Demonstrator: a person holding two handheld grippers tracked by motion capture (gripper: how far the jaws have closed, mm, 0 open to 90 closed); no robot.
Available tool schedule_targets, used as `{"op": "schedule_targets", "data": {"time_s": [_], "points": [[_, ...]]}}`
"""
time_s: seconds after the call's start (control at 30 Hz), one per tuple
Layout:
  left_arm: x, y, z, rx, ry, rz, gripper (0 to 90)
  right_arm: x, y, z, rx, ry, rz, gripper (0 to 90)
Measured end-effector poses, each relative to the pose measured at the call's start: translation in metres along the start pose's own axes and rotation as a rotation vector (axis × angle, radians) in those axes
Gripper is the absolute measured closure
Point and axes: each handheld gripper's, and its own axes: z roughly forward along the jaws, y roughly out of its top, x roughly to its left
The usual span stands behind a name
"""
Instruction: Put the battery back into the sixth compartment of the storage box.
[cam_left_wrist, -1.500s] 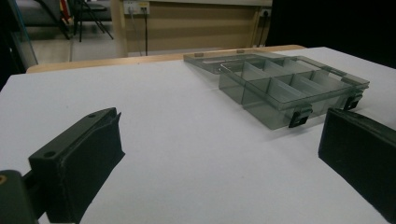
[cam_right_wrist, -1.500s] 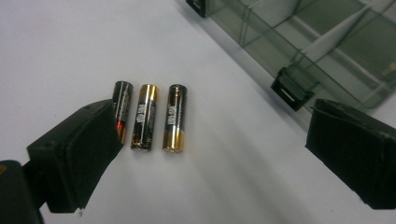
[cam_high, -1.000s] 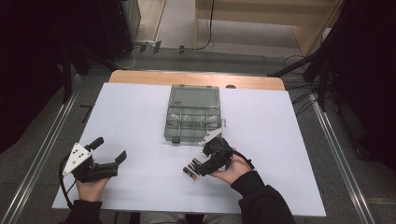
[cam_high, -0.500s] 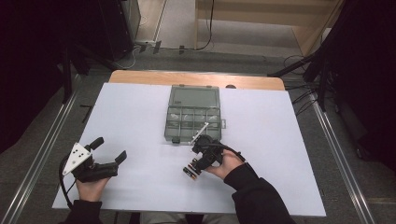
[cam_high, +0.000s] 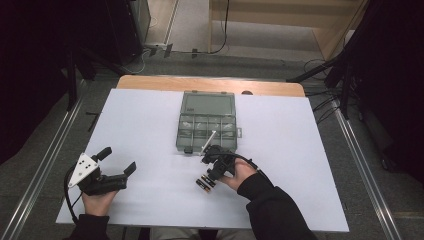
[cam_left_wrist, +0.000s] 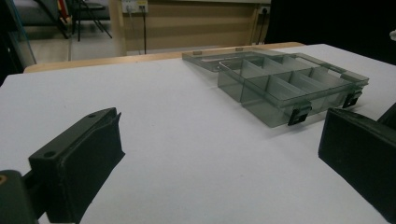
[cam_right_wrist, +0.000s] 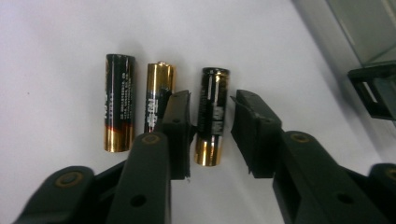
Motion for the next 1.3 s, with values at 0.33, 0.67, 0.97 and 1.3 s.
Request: {"op": "schedule_targets", "data": {"time_s": [0.33,0.67,0.97,1.3], "points": [[-0.001,0.0,0.001,0.006,0.0,0.009,0.0,0.0,0.002,0.0,0.034,-0.01,0.023,77.5],[-0.001,0.0,0.0,0.003,-0.002,0.003,0.0,-0.007,0.001,-0.013,-0.023,0.02,0.089,77.7],[-0.001,-0.001,0.0,0.003,0.001,0.0,0.0,-0.013,0.005,-0.024,-0.104,0.042,0.151,77.6],[-0.001,-0.001,0.0,0.003,0.0,0.0,0.0,-0.018,0.013,-0.025,-0.167,0.063,0.198,77.6]]}}
